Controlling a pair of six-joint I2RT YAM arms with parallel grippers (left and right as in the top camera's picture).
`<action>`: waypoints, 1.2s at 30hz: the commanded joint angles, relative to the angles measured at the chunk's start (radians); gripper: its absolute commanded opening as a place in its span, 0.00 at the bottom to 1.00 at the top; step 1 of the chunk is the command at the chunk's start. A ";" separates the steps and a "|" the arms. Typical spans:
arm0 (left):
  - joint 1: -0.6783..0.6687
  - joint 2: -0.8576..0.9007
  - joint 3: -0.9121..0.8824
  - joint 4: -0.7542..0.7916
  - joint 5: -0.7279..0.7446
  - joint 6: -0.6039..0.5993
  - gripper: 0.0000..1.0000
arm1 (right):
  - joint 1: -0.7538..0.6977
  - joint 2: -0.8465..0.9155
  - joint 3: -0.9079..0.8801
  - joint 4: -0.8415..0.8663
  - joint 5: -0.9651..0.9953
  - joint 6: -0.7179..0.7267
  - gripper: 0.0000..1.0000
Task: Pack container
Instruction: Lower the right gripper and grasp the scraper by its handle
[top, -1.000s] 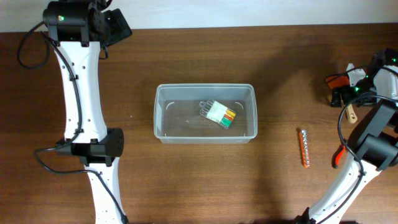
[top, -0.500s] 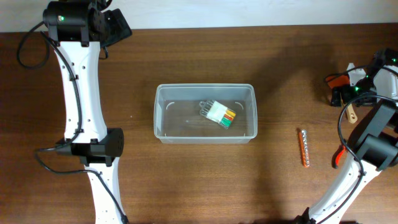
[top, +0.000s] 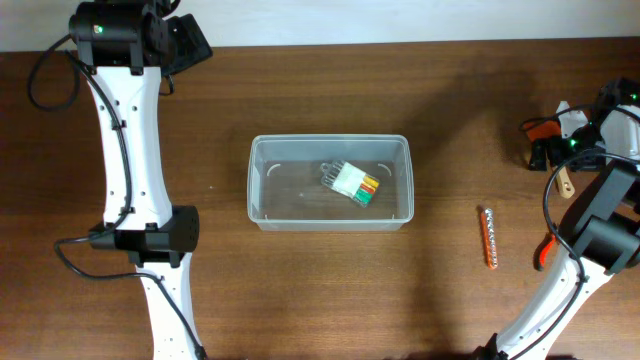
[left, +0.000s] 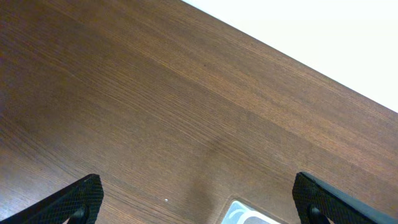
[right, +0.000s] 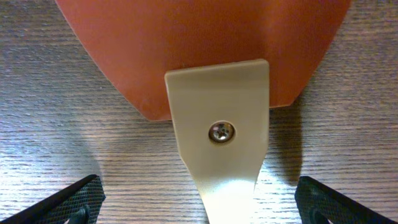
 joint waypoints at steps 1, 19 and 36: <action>0.002 -0.024 0.011 -0.001 -0.008 0.009 0.99 | 0.004 0.005 0.000 -0.003 -0.016 0.008 0.98; 0.002 -0.024 0.011 -0.001 -0.008 0.009 0.99 | 0.003 0.036 -0.001 -0.007 -0.013 0.004 0.99; 0.002 -0.024 0.011 -0.001 -0.008 0.009 0.99 | -0.008 0.038 -0.001 0.018 -0.005 0.004 0.99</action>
